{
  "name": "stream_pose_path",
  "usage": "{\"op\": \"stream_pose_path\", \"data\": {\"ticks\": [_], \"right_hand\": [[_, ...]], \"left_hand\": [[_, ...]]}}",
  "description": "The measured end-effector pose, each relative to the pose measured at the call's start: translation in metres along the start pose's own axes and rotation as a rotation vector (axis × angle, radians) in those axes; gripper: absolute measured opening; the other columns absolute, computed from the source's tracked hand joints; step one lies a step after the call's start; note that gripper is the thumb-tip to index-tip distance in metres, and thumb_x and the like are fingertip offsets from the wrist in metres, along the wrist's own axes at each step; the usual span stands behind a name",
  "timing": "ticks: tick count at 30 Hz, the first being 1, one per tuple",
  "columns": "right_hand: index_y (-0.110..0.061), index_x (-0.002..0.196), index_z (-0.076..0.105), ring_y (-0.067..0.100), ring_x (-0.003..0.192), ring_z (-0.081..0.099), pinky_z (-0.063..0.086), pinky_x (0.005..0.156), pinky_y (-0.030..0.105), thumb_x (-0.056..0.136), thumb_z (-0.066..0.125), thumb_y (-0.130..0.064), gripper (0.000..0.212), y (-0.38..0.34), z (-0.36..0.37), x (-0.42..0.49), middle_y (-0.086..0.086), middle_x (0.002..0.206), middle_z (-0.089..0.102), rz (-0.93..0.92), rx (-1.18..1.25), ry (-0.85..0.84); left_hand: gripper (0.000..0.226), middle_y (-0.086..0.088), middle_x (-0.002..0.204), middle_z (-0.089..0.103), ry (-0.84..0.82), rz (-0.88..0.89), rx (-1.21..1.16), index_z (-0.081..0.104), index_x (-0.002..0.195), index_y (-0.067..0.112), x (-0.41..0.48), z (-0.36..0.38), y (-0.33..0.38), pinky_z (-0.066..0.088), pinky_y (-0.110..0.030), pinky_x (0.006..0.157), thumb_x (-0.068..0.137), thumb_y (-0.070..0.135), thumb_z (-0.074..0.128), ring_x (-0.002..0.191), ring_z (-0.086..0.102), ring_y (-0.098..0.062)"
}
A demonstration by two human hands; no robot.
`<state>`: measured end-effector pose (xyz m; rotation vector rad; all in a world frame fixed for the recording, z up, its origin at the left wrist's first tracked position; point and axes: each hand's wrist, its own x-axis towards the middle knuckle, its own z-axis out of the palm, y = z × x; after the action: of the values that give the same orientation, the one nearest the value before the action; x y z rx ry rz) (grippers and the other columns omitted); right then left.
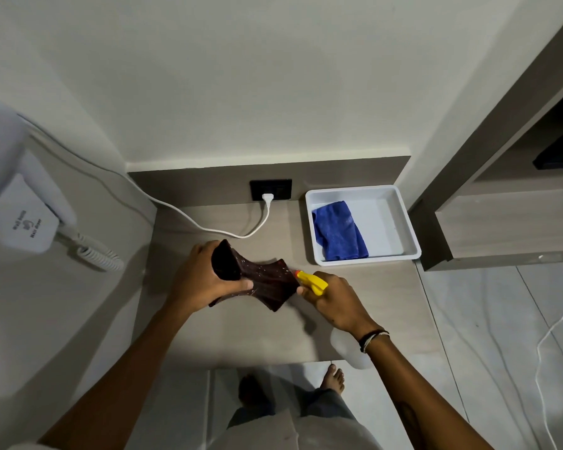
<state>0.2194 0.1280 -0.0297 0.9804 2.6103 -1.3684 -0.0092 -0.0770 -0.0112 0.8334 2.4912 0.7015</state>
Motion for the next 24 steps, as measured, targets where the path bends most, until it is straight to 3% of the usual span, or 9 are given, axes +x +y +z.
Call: {"op": "stream_pose_path", "data": {"ticks": [3, 6, 9, 10, 12, 15, 17, 19, 24], "right_hand": [[-0.037, 0.093, 0.068, 0.003, 0.067, 0.064, 0.051, 0.065, 0.029, 0.102, 0.072, -0.041, 0.01, 0.003, -0.003, 0.001, -0.023, 0.074, 0.07, -0.026, 0.093, 0.005], [-0.038, 0.082, 0.06, 0.002, 0.057, 0.058, 0.047, 0.062, 0.026, 0.101, 0.073, -0.039, 0.023, 0.001, -0.003, 0.005, -0.019, 0.064, 0.063, -0.024, 0.101, -0.01], [-0.04, 0.082, 0.062, 0.001, 0.063, 0.057, 0.045, 0.066, 0.027, 0.1, 0.074, -0.039, 0.022, -0.003, -0.002, 0.006, -0.019, 0.069, 0.059, -0.085, 0.074, -0.06], [-0.038, 0.09, 0.069, 0.001, 0.067, 0.059, 0.045, 0.069, 0.025, 0.101, 0.074, -0.04, 0.012, -0.005, -0.001, 0.005, -0.021, 0.073, 0.06, -0.104, 0.08, -0.084], [-0.024, 0.113, 0.079, 0.003, 0.074, 0.062, 0.047, 0.074, 0.024, 0.101, 0.073, -0.041, 0.021, -0.011, 0.001, 0.006, -0.021, 0.077, 0.063, -0.137, 0.086, -0.115], [-0.035, 0.105, 0.078, 0.001, 0.072, 0.062, 0.047, 0.071, 0.017, 0.101, 0.073, -0.04, 0.007, -0.019, 0.007, 0.007, -0.022, 0.074, 0.065, -0.185, 0.064, -0.143], [-0.034, 0.111, 0.079, 0.007, 0.077, 0.065, 0.055, 0.075, 0.031, 0.102, 0.073, -0.04, 0.013, -0.027, 0.011, 0.009, -0.014, 0.082, 0.069, -0.205, 0.086, -0.17], [-0.012, 0.123, 0.078, 0.023, 0.087, 0.07, 0.058, 0.086, 0.048, 0.102, 0.072, -0.04, 0.035, -0.036, 0.014, 0.011, 0.004, 0.092, 0.074, -0.207, 0.097, -0.168], [-0.016, 0.135, 0.074, 0.026, 0.105, 0.074, 0.058, 0.096, 0.05, 0.103, 0.071, -0.038, 0.039, -0.049, 0.014, 0.015, 0.007, 0.114, 0.08, -0.205, 0.165, -0.121]], "left_hand": [[0.105, 0.004, 0.107, 0.073, 0.02, -0.19, -0.175, 0.064, 0.115, 0.026, 0.003, -0.004, -0.004, 0.065, -0.044, 0.084, 0.04, 0.098, 0.08, 0.095, 0.074, -0.018], [0.118, -0.002, 0.116, 0.074, 0.008, -0.294, -0.312, 0.061, 0.125, 0.023, 0.003, -0.006, -0.008, 0.064, -0.053, 0.093, 0.039, 0.103, 0.073, 0.103, 0.076, -0.025], [0.119, -0.009, 0.147, 0.062, -0.057, -0.226, -0.307, 0.042, 0.158, 0.034, 0.003, -0.006, -0.013, 0.053, -0.058, 0.111, 0.06, 0.091, 0.078, 0.132, 0.064, -0.034], [0.115, -0.01, 0.153, 0.056, -0.08, -0.195, -0.307, 0.036, 0.161, 0.041, 0.003, -0.006, -0.015, 0.049, -0.059, 0.115, 0.065, 0.085, 0.081, 0.138, 0.059, -0.034], [0.114, -0.008, 0.156, 0.053, -0.107, -0.142, -0.322, 0.038, 0.158, 0.047, 0.002, -0.007, -0.018, 0.047, -0.058, 0.118, 0.062, 0.074, 0.092, 0.142, 0.055, -0.032], [0.129, -0.004, 0.157, 0.05, -0.133, -0.029, -0.23, 0.04, 0.158, 0.036, 0.0, -0.009, -0.02, 0.045, -0.057, 0.12, 0.049, 0.061, 0.104, 0.148, 0.047, -0.028], [0.131, -0.004, 0.157, 0.051, -0.128, 0.023, -0.179, 0.041, 0.158, 0.027, 0.0, -0.009, -0.02, 0.046, -0.058, 0.118, 0.048, 0.05, 0.108, 0.146, 0.049, -0.028], [0.121, -0.004, 0.149, 0.057, -0.079, 0.065, -0.141, 0.047, 0.153, 0.021, 0.001, -0.007, -0.019, 0.05, -0.057, 0.113, 0.049, 0.039, 0.107, 0.138, 0.055, -0.028], [0.106, 0.006, 0.131, 0.055, 0.02, 0.131, -0.097, 0.055, 0.143, 0.018, 0.002, -0.002, -0.016, 0.047, -0.038, 0.097, 0.045, 0.028, 0.094, 0.123, 0.059, -0.028]]}}
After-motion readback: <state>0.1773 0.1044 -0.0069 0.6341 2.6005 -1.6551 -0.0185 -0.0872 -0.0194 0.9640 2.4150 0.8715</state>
